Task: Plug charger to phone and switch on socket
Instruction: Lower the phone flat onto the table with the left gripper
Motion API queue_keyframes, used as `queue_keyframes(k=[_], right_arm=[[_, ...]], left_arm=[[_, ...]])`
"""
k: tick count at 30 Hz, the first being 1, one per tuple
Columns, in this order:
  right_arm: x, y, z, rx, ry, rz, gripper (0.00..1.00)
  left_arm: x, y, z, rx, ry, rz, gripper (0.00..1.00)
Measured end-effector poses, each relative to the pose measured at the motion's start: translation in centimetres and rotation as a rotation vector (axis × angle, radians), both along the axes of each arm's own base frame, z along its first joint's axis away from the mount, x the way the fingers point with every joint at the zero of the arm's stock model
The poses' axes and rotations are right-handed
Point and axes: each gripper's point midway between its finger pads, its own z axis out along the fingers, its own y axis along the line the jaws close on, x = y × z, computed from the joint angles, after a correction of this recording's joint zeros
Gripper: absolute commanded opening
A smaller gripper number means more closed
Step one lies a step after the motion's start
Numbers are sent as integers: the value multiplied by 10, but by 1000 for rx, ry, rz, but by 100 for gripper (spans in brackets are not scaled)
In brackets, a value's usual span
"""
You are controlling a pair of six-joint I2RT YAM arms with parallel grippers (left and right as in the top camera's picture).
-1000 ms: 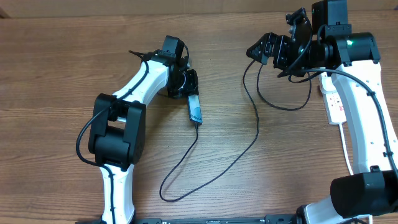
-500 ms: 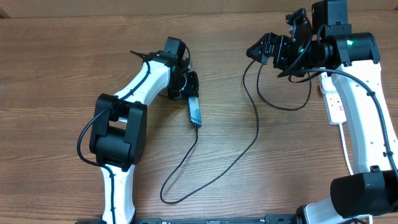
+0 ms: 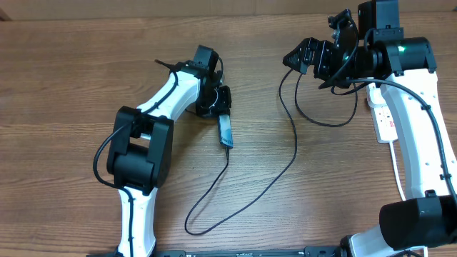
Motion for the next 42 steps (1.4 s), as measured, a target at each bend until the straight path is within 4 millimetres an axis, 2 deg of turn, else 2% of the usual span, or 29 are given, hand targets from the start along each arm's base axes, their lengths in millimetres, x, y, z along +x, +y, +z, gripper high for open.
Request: queue_keyframes(k=[6,10,16,42], right_arm=[[0,0,0,0,0,0,100],[0,0,0,0,0,0,100],[0,0,0,0,0,0,100],[0,0,0,0,1,0,100]], left_arm=[[-1,-1,0,-6,4,-1,4],[-1,-1,0,-6,4,-1,16],[-1,-1,-1,-5,5,-4,21],[-2,0,-1,-2,13,-4,24]])
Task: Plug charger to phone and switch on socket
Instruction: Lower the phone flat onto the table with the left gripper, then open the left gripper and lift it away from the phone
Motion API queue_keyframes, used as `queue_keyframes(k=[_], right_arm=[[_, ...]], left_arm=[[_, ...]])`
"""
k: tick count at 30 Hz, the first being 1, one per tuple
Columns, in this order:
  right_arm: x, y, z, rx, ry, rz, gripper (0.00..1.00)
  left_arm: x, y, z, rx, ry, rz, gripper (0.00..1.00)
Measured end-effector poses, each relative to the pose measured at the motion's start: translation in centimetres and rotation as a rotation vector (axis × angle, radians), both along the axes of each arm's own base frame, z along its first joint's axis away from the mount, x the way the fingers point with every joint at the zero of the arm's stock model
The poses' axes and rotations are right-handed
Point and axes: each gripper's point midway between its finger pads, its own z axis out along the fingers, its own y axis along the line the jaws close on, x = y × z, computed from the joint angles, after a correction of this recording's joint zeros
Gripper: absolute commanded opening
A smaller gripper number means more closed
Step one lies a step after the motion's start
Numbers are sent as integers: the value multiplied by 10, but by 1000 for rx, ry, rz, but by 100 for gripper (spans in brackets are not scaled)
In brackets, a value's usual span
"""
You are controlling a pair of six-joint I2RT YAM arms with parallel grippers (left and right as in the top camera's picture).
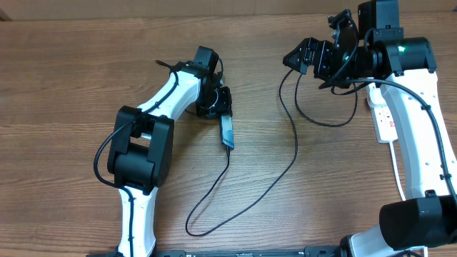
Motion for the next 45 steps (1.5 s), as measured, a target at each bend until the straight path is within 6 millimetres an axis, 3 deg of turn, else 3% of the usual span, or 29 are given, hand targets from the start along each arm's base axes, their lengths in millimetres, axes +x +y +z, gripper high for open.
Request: queue_keyframes(k=[30,38,45], right_arm=[[0,0,0,0,0,0,100],[0,0,0,0,0,1,100],[0,0,0,0,1,0,100]], left_arm=[[-2,1,0,3,9,0,23],[-3,0,2,-2,16,-6,42],[-3,-2,3,-10,16,-10,45]])
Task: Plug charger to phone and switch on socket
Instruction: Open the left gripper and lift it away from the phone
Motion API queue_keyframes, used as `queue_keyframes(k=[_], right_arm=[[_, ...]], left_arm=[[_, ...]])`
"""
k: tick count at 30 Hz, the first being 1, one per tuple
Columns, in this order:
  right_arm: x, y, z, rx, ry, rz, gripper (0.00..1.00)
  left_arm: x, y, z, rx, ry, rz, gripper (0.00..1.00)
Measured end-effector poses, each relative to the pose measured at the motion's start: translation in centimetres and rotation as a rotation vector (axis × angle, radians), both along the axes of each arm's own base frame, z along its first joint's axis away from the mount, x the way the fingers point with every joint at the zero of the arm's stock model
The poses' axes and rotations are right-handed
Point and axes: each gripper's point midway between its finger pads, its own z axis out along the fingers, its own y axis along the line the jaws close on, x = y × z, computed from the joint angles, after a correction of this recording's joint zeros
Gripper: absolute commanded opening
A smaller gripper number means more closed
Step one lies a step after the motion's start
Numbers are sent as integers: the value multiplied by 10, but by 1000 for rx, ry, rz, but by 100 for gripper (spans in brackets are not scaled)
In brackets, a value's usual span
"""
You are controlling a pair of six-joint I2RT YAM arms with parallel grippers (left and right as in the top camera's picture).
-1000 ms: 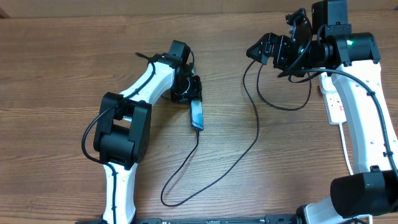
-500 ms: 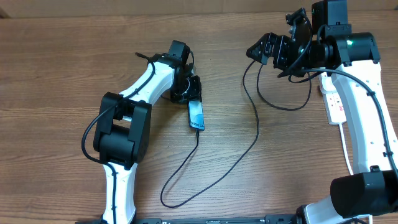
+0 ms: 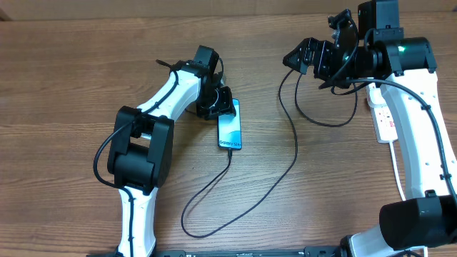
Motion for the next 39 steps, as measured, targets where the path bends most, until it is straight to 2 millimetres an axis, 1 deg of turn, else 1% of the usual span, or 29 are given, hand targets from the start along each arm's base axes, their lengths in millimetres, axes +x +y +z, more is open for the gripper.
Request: queue_keyframes(k=[4,7,15,19,20,23,25,29,31,33,34,36,39], right_arm=[[0,0,0,0,0,1,100],[0,0,0,0,0,0,100],[0,0,0,0,0,0,100],[0,0,0,0,2,0,100],[-1,0,0,0,3,1,100],[-1,0,0,0,4,0,100],[-1,0,-1,0,4,0,100],[-1,0,0,0,4,0,100],[-1,0,-1,0,6,0,100],[-1,0,-1,-1,7,0,100],[-1,0,-1,-2,7,0,100],[-1,-1,-1,-5,8,-1,100],[-1,-2,-2,-15,11,-8,100]], left_arm=[[0,0,0,-3,1,0,47],[0,-1,1,-5,1,-1,52],[0,-2,4,-12,0,-5,75],[-1,3,6,18,-2,-8,93],[-1,5,7,28,-4,-5,96],[-2,12,7,69,-3,-6,100],[-5,18,7,105,0,-12,100],[-14,38,5,213,21,-26,99],[-16,46,7,259,19,-34,100],[-17,55,19,302,-3,-41,99],[-17,59,30,318,-26,-47,99],[-18,65,60,336,-86,-59,100],[-22,72,122,334,-223,-77,99]])
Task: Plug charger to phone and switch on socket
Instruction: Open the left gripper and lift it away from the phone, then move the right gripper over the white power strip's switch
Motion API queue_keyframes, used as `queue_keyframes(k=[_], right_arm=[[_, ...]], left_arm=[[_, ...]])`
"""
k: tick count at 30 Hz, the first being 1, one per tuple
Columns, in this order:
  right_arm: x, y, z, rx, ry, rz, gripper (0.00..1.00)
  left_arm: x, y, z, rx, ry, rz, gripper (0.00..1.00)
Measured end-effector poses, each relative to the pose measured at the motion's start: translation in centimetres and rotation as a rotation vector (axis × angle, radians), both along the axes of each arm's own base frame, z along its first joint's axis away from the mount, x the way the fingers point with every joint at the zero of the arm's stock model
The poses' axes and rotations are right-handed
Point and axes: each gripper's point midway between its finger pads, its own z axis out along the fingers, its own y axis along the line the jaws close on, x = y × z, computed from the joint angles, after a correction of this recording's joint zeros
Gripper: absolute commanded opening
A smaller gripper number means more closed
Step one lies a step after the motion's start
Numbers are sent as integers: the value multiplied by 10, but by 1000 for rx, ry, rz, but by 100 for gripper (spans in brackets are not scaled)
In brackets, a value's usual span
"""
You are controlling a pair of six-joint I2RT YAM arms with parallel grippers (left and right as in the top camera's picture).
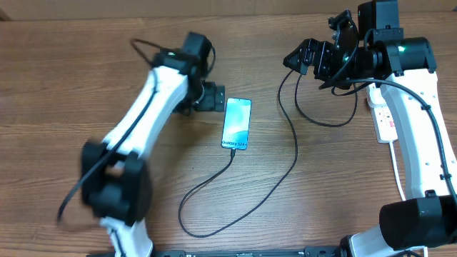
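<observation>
The phone (236,123) lies flat on the wooden table (71,86), screen up and lit. The black charger cable (246,203) is plugged into its near end and loops across the table toward the right arm. My left gripper (215,97) sits just left of the phone's far end, open and apart from it; the left arm is motion-blurred. My right gripper (301,58) hovers at the back right over the cable's far stretch, and its fingers cannot be made out. The white socket strip (386,123) lies partly under the right arm.
The cable makes a wide loop on the table between the arms, reaching near the front edge. A second smaller loop (325,120) lies below the right gripper. The right arm's white links run along the right side over the strip.
The phone was tilted in my left gripper; now it lies flat on the table a little further right. The left gripper has let it go and drawn back to the left. The right arm is unchanged.
At first my left gripper held the phone on its edge with the cable plugged in. It stayed so at the following moment. Then the phone was turned with its screen showing, and now it rests flat, released. The right arm stayed put throughout.
</observation>
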Motion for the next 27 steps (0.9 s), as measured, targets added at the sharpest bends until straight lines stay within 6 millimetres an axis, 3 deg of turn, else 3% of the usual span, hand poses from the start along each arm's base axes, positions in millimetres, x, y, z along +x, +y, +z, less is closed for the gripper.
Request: queue_keyframes(k=[4,8,10,15,24,27], right_arm=[[0,-2,-1,-10,0,-6,100],[1,-2,-1,-12,-1,-7,100],[1,-2,-1,-12,0,-7,100],[-1,-2,-2,-12,8,-7,100],[-4,-3,-4,-14,25,-9,100],[-4,-12,-5,-17,32,-25,100]], left_arm=[[-26,12,89,-23,-181,-59,99],[-59,25,152,-50,-329,-83,99],[-72,29,174,-65,-390,-87,99],[-90,36,189,-69,-424,-97,99],[-89,36,188,-65,-422,-96,99],[-88,36,186,-64,-416,-97,99]])
